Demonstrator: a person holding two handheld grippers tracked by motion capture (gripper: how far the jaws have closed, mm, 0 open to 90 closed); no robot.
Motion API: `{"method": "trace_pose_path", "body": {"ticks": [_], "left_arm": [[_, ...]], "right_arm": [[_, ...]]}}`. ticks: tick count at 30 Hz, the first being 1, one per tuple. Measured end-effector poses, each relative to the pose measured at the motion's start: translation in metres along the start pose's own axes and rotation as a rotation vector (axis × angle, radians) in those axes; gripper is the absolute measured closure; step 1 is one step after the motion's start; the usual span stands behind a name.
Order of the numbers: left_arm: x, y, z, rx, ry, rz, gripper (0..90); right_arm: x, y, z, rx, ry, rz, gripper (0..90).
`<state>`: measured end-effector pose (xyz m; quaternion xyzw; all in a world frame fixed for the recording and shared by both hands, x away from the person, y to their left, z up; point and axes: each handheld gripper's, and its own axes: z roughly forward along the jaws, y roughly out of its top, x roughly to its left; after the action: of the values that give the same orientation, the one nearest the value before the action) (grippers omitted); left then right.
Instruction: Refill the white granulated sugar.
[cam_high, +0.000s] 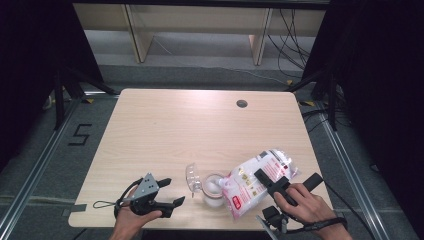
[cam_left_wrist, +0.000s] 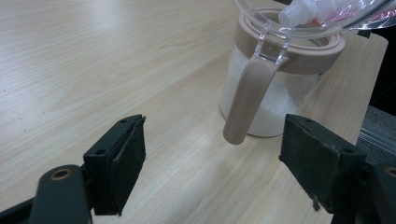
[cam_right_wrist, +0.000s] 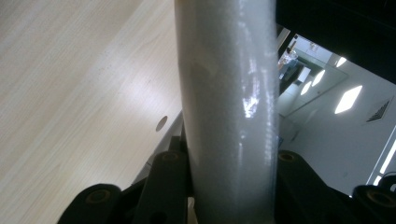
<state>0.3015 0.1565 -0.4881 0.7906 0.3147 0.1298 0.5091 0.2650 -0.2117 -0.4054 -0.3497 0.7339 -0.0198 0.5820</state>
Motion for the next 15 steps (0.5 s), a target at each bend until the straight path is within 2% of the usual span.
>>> {"method": "trace_pose_path", "body": {"ticks": [1,3,4,7,8,11,15], "left_arm": [[0.0008,0.0003,-0.0001,0.0,-0.002,0.013,21.7],[0.0004,0.0004,-0.0004,0.003,0.004,0.011,21.7],[-0.0011,-0.0002,-0.0003,0.003,0.008,-0.014,21.7],[-0.0003,0.0002,-0.0003,0.003,0.005,-0.001,21.7],[-0.0012,-0.0002,-0.0002,0.002,0.008,-0.017,21.7],[-0.0007,-0.0001,-0.0001,0.001,0.004,-0.01,21.7],[-0.0013,-0.0002,-0.0003,0.001,0.008,-0.018,21.7]], "right_arm": [[-0.0011,-0.0003,-0.0007,0.004,0.005,-0.011,75.6],[-0.0013,-0.0001,-0.0011,0.006,0.005,-0.015,75.6],[-0.0015,0.0001,-0.0012,0.008,0.004,-0.019,75.6],[-0.0006,-0.0002,-0.0012,0.006,0.0,-0.009,75.6],[-0.0006,-0.0004,-0.0012,0.007,0.001,-0.008,75.6],[-0.0004,0.0002,-0.0007,0.016,0.005,-0.026,75.6],[0.0001,0.001,-0.0006,0.004,0.001,-0.015,75.7]]}}
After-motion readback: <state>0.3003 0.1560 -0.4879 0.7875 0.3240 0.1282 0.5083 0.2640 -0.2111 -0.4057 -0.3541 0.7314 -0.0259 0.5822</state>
